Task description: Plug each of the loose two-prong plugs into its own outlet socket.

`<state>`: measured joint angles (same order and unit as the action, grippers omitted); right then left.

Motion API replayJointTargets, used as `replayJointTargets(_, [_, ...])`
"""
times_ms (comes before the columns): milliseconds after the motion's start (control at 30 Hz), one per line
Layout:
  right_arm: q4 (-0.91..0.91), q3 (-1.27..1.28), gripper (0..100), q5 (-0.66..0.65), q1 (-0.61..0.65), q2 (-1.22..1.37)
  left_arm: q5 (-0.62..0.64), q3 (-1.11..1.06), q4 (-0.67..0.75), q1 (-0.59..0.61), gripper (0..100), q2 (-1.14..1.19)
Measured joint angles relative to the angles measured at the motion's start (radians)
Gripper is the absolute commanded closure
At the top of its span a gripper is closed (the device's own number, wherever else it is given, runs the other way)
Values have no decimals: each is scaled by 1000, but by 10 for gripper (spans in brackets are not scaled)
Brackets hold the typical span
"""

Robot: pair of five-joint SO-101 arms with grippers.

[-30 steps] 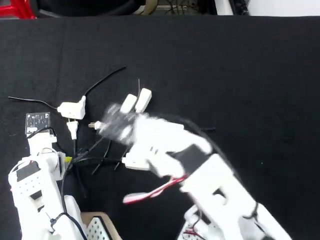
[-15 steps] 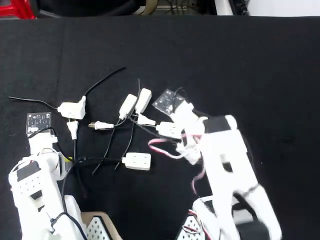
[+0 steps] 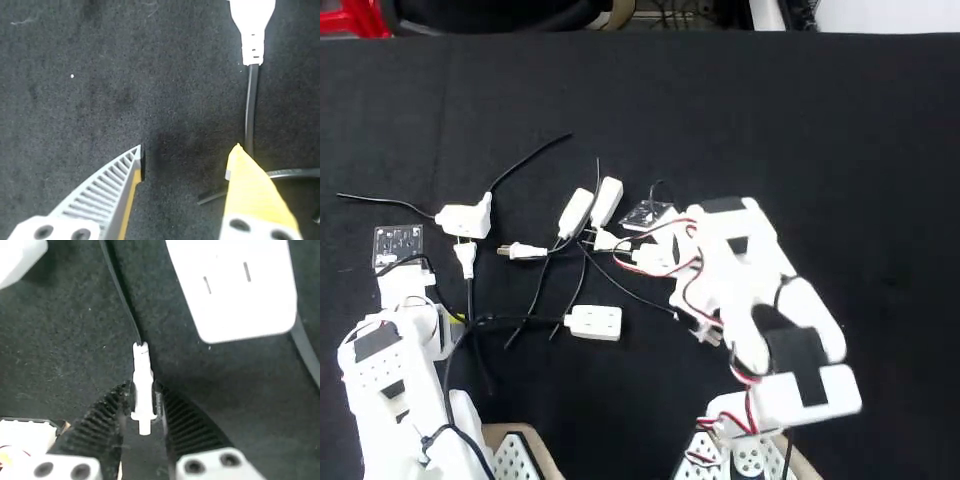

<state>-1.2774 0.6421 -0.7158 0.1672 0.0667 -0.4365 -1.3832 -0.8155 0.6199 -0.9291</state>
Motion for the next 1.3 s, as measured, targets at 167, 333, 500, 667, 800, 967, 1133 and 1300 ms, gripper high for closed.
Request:
replayJointTargets(167, [8,-3,953,0,34,66,0,0,0,0,733,0])
replayJointTargets(333, [28,-2,987,0,38,71,0,0,0,0,733,0])
replayJointTargets(500, [31,-2,987,0,38,72,0,0,0,0,733,0])
replayJointTargets(667, [-51,-41,988,0,44,43,0,0,0,0,733,0])
replayJointTargets(800, [-158,-41,988,0,43,-109,0,0,0,0,733,0])
replayJointTargets(967, [-244,-41,988,21,44,-439,0,0,0,-28,733,0])
replayJointTargets(1133, [-155,-40,988,199,68,-818,0,0,-38,-92,733,-6])
replayJointTargets(1300, [54,31,988,474,140,-1045,3,0,-63,-147,733,-118])
